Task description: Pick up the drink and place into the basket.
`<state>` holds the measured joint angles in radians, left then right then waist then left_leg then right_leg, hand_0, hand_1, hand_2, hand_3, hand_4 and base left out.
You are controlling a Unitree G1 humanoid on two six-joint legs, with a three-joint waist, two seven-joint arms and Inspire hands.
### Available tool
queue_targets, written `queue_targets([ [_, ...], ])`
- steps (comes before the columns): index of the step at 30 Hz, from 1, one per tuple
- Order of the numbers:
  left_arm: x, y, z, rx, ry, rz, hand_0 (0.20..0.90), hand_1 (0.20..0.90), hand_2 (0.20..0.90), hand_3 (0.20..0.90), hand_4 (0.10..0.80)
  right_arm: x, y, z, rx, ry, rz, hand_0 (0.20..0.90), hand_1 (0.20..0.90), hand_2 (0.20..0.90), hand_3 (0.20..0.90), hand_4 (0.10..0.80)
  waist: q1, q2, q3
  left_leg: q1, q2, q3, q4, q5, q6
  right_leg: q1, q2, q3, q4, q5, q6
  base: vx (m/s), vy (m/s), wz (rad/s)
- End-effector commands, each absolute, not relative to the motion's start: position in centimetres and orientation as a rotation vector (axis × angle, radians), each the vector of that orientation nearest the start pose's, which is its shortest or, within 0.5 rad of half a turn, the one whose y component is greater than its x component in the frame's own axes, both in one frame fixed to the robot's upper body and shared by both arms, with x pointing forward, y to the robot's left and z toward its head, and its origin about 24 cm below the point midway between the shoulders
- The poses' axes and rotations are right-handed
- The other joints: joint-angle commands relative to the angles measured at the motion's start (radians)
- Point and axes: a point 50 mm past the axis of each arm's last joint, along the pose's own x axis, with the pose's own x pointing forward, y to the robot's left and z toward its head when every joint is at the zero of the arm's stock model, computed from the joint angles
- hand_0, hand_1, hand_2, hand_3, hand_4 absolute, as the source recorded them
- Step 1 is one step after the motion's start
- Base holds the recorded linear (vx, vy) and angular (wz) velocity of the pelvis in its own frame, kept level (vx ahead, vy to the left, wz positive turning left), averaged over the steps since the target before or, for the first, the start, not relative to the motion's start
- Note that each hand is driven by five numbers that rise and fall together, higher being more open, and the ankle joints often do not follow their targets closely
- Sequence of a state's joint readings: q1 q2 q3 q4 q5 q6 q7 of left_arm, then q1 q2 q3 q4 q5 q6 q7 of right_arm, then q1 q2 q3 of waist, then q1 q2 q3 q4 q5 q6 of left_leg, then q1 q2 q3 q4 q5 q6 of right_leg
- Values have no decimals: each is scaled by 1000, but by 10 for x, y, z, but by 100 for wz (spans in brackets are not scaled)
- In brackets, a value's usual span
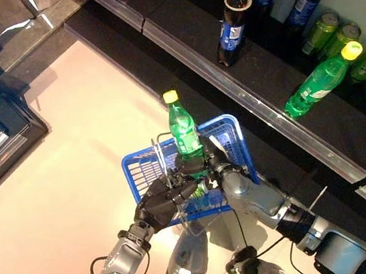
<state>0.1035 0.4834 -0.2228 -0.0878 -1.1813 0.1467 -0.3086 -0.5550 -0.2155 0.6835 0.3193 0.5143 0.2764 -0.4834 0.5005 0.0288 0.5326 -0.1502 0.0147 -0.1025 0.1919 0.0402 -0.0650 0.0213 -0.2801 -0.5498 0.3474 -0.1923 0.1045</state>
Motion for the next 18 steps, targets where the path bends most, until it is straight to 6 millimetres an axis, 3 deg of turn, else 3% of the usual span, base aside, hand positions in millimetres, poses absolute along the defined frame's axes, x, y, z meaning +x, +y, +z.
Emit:
queue_targets([
  [1,196,118,185,-725,-553,-1240,300,300,300,200,100,302,20,102,-45,43,394,300,300,300,200,100,-1,-7,-168,-33,-22,-46,83,-41,-26,98,34,-39,-121,93,-28,44,13,6],
  [10,197,118,190,-719,-565,-1264,300,300,300,200,100,296,14,40,-117,287,328,300,300,300,200,100,12,-12,-179,-36,-27,-51,70,-39,-26,97,33,-41,-124,96,-18,22,3,6],
  [12,196,118,190,-720,-563,-1264,300,300,300,200,100,296,13,36,-125,305,324,300,300,300,200,100,13,-12,-179,-36,-27,-51,69,-38,-26,97,33,-41,-124,97,-17,0,0,0],
  [13,196,120,190,-727,-564,-1271,300,300,300,200,100,295,7,21,-160,351,311,300,300,300,200,100,15,-9,-175,-39,-29,-51,65,-37,-25,93,33,-41,-124,98,-15,0,0,0],
  [18,195,120,192,-726,-579,-1285,300,300,300,200,100,292,-9,-6,-231,450,276,300,300,300,200,100,15,-2,-164,-48,-31,-47,59,-33,-24,80,33,-41,-124,101,-11,-14,-3,0],
])
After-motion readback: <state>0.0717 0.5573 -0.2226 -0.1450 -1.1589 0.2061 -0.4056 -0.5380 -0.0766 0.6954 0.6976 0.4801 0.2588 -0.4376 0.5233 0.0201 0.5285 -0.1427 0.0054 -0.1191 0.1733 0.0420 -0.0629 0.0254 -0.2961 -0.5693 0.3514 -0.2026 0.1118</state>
